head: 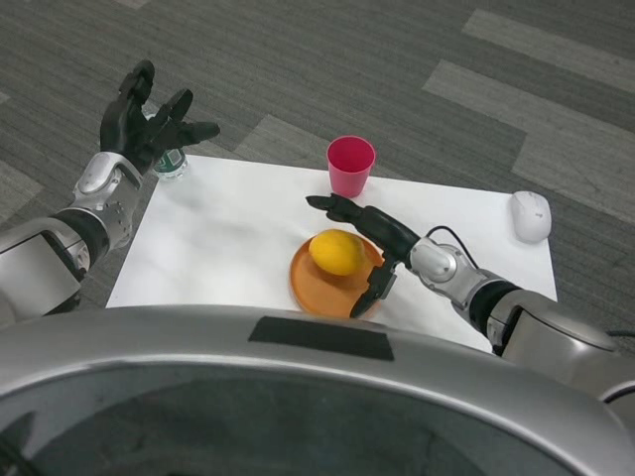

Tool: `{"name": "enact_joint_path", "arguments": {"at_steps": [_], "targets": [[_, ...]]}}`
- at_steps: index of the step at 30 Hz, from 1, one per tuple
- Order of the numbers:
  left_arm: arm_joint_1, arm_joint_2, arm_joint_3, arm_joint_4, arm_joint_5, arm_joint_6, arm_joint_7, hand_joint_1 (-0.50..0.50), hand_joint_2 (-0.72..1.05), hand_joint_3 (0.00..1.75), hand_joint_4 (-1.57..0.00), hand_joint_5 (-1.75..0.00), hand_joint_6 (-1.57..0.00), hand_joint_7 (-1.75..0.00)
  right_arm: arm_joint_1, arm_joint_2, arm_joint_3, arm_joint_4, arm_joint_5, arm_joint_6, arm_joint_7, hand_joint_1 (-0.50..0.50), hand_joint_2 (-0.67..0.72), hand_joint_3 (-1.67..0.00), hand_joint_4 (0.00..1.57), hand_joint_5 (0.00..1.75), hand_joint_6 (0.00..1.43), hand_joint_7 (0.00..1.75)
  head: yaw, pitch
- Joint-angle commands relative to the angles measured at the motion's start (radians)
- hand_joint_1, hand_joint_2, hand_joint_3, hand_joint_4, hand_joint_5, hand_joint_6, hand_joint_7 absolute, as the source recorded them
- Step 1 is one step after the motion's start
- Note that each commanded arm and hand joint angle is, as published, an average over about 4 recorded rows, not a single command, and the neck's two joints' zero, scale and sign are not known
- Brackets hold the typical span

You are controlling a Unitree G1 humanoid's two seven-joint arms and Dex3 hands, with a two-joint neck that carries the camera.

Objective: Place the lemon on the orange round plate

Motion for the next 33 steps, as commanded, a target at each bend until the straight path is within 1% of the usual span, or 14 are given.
{"name": "enact_joint_path", "arguments": {"at_steps": [1,5,7,11,13,15,16,19,21,24,25,28,30,33], "targets": [[-0.02,0.027,0.001,0.001,-0.008,0.0,0.004,0.5,0.96,0.09,-0.07,0.0,0.0,0.0,0.009,0.002,-0.055,0.003,0.01,-0.002,0.0,-0.16,0.14,-0.16,0.0,0.48,0.0,0.14,-0.003,0.012],[-0.023,0.03,0.001,0.0,-0.009,0.0,0.004,0.5,0.96,0.09,-0.07,0.0,0.0,0.0,0.038,0.002,-0.124,0.003,0.007,-0.007,0.0,-0.11,0.09,-0.16,0.0,0.48,0.0,0.14,-0.007,0.018],[-0.024,0.031,0.001,0.0,-0.008,0.001,0.004,0.5,0.96,0.09,-0.07,0.0,0.0,0.0,0.055,0.003,-0.187,0.003,0.007,-0.011,-0.002,-0.09,0.09,-0.16,0.0,0.48,0.0,0.14,-0.019,0.036],[-0.024,0.03,0.005,0.0,-0.009,0.0,0.004,0.5,0.96,0.09,-0.07,0.0,0.0,0.0,0.11,0.015,-0.355,-0.012,0.007,-0.024,-0.003,-0.08,0.03,-0.2,0.0,0.48,0.0,0.14,-0.052,0.062],[-0.024,0.028,0.009,0.0,-0.009,0.0,0.004,0.5,0.96,0.09,-0.07,0.0,0.0,0.0,0.147,0.019,-0.447,-0.042,0.007,-0.033,-0.004,-0.07,0.03,-0.2,0.0,0.48,0.0,0.14,-0.068,0.079],[-0.025,0.027,0.01,0.0,-0.009,0.001,0.003,0.5,0.96,0.07,-0.07,0.0,0.0,0.0,0.171,0.019,-0.52,-0.075,0.006,-0.036,-0.005,-0.05,0.01,-0.22,0.0,0.51,0.0,0.14,-0.075,0.084],[-0.026,0.026,0.011,0.0,-0.009,0.0,0.003,0.5,0.96,0.07,-0.07,0.0,0.0,0.0,0.18,0.019,-0.546,-0.087,0.005,-0.038,-0.005,-0.04,0.01,-0.24,0.0,0.53,0.0,0.14,-0.096,0.096],[-0.031,0.025,0.012,0.0,-0.009,0.0,0.003,0.5,0.96,0.09,-0.07,0.0,0.0,0.0,0.196,0.021,-0.618,-0.115,0.005,-0.041,-0.005,-0.04,-0.02,-0.22,0.0,0.58,0.0,0.14,-0.137,0.119],[-0.033,0.024,0.014,0.0,-0.009,0.0,0.003,0.5,0.96,0.04,-0.07,0.0,0.0,0.0,0.206,0.022,-0.669,-0.137,0.006,-0.042,-0.005,-0.03,-0.03,-0.2,0.0,0.56,0.0,0.14,-0.138,0.12],[-0.035,0.02,0.019,0.001,-0.01,0.0,0.003,0.5,1.0,0.07,-0.07,0.0,0.0,0.0,0.217,0.023,-0.735,-0.164,0.006,-0.043,-0.005,0.0,-0.03,-0.22,0.0,0.56,0.0,0.14,-0.137,0.119],[-0.036,0.019,0.021,0.002,-0.01,0.0,0.003,0.5,1.0,0.09,-0.07,0.0,0.0,0.0,0.219,0.023,-0.753,-0.169,0.006,-0.044,-0.005,0.0,-0.03,-0.24,0.0,0.58,0.0,0.14,-0.155,0.129],[-0.036,0.017,0.03,0.002,-0.01,0.0,0.002,0.5,0.98,0.09,-0.07,0.0,0.0,0.0,0.226,0.023,-0.806,-0.181,0.007,-0.045,-0.005,0.01,-0.03,-0.24,0.0,0.56,0.0,0.14,-0.204,0.152],[-0.036,0.017,0.036,0.002,-0.009,0.0,0.001,0.5,0.98,0.09,-0.07,0.0,0.0,0.0,0.236,0.024,-0.844,-0.193,0.007,-0.047,-0.005,0.03,-0.03,-0.24,0.0,0.53,0.0,0.14,-0.212,0.146],[-0.036,0.014,0.045,0.002,-0.009,0.0,0.001,0.5,0.96,0.09,-0.07,0.0,0.0,0.0,0.253,0.029,-0.905,-0.218,0.007,-0.051,-0.004,0.04,-0.03,-0.24,0.0,0.56,0.0,0.14,-0.228,0.146]]}}
